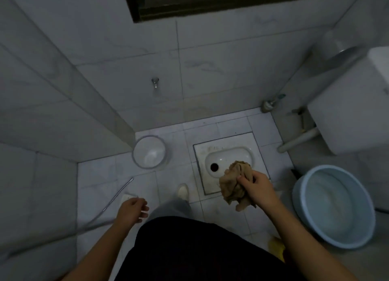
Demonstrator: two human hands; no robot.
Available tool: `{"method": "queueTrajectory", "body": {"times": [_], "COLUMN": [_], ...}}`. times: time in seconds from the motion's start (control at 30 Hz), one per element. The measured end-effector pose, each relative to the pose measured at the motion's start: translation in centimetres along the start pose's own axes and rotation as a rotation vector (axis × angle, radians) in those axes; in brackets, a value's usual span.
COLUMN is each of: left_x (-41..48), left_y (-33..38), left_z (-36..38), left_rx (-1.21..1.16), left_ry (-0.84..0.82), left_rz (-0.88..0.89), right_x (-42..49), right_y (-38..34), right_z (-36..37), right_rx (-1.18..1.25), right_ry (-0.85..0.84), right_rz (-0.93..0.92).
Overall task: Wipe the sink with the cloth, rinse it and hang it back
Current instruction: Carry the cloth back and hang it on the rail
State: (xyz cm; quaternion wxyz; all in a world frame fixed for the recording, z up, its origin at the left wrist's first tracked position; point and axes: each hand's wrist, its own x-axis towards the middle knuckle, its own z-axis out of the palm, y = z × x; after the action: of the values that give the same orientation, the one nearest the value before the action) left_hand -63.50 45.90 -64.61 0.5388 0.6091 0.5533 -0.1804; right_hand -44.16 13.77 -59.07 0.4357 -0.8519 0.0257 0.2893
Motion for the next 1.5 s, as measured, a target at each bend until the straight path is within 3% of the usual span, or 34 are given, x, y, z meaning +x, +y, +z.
{"method": "queueTrajectory", "body": {"times": [0.33, 0.53, 0.83, 1.13, 1.3, 1.5], "left_x": [7.3, 8.2, 9.3, 6.5, -1.9, -17.5], "left_y": [23.2, 27.5, 35.0, 51.4, 60.5, 68.7], "left_z": [7.2, 10.1, 14.5, 30.1, 35.4, 38.0], "left_rx": [0.431, 0.603, 0.576, 0.819, 0.871, 0.736], "left_ry": [-0.233, -0.224, -0.234, -0.661, -0.932, -1.253], "left_rz": [0.310, 0.330, 0.338, 0.644, 0.921, 1.075], "right_x": [3.6, 8.8, 13.7, 13.4, 11.7, 7.5], "right_y": [0.8, -0.1, -2.7, -7.0, -15.6, -27.0], "right_z": [-5.4, -9.4, -15.0, -20.8, -26.8, -36.3], "right_rx": [0.243, 0.283, 0.326, 0.413, 0.342, 0.213], "right_ry": [0.331, 0.369, 0.403, 0.656, 0.787, 0.939], "right_rz": [0.229, 0.192, 0.148, 0.199, 0.075, -0.073]}}
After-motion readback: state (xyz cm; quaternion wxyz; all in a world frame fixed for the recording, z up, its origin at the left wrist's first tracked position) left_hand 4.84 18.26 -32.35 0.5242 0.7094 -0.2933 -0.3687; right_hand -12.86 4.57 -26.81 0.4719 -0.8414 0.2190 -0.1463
